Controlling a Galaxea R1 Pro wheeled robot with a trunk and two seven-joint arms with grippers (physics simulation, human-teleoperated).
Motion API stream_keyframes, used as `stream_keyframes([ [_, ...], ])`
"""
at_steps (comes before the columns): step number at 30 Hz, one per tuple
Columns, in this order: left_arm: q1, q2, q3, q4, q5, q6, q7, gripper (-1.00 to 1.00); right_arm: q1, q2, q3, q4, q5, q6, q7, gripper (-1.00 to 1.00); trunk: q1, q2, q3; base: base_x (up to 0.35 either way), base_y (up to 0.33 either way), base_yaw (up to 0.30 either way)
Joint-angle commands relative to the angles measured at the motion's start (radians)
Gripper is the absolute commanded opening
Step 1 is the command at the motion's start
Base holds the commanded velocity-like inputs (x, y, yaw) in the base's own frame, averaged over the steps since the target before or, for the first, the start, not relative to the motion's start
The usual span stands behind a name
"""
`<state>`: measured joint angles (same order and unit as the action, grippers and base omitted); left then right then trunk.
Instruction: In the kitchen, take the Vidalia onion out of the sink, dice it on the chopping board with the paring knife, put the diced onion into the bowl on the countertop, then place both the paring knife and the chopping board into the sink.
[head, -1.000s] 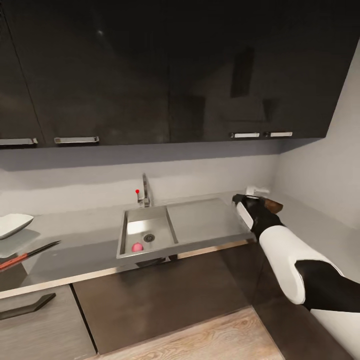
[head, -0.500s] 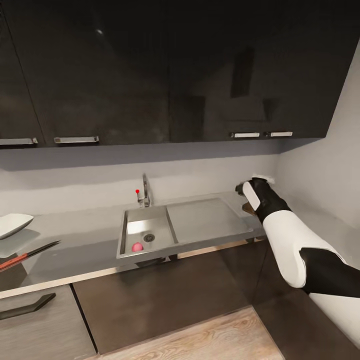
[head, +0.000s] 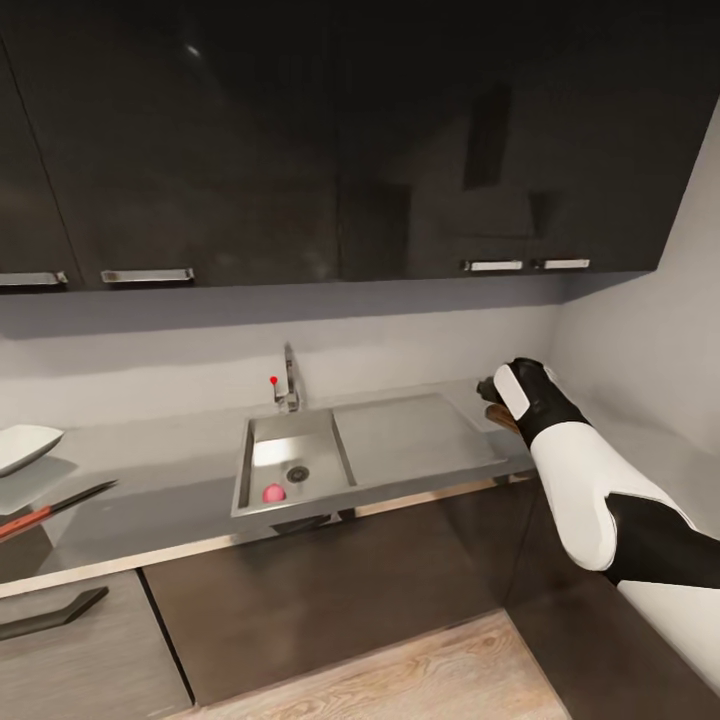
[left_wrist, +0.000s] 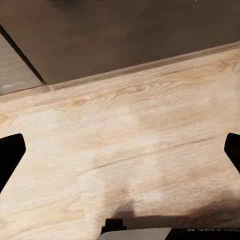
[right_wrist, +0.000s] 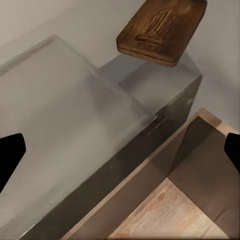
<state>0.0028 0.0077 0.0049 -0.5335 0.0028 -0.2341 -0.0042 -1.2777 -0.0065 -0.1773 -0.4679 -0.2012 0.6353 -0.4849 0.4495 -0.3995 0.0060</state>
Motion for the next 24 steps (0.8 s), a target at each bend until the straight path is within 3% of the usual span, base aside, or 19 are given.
stream_keyframes([
  [1,0.000,0.000,0.000,0.000,0.000,-0.002,0.000,1.00,0.000,0.000,0.000,0.002,-0.010,0.002,-0.008,1.00,0.001,-0.001,0.000,0.102,0.000,0.000],
  [11,0.000,-0.001,-0.002,0.005,0.002,0.000,0.001,1.00,0.000,-0.001,-0.002,0.038,-0.010,0.001,-0.010,1.00,0.001,-0.001,0.000,0.084,-0.019,0.000],
  [18,0.001,0.013,-0.005,0.063,0.001,-0.012,-0.001,1.00,0.000,-0.001,-0.002,0.048,-0.010,0.001,-0.011,1.00,0.001,-0.001,0.000,0.018,-0.012,0.000],
  [21,0.010,0.015,-0.006,0.045,0.002,-0.057,0.001,1.00,0.000,-0.002,-0.003,0.048,-0.009,0.001,-0.011,1.00,0.001,-0.001,0.000,0.001,-0.001,0.000],
  [24,0.069,0.016,-0.006,0.011,0.002,-0.209,0.004,1.00,0.000,-0.008,-0.003,0.048,-0.009,-0.001,-0.010,1.00,0.001,-0.001,0.000,0.000,0.000,0.000],
])
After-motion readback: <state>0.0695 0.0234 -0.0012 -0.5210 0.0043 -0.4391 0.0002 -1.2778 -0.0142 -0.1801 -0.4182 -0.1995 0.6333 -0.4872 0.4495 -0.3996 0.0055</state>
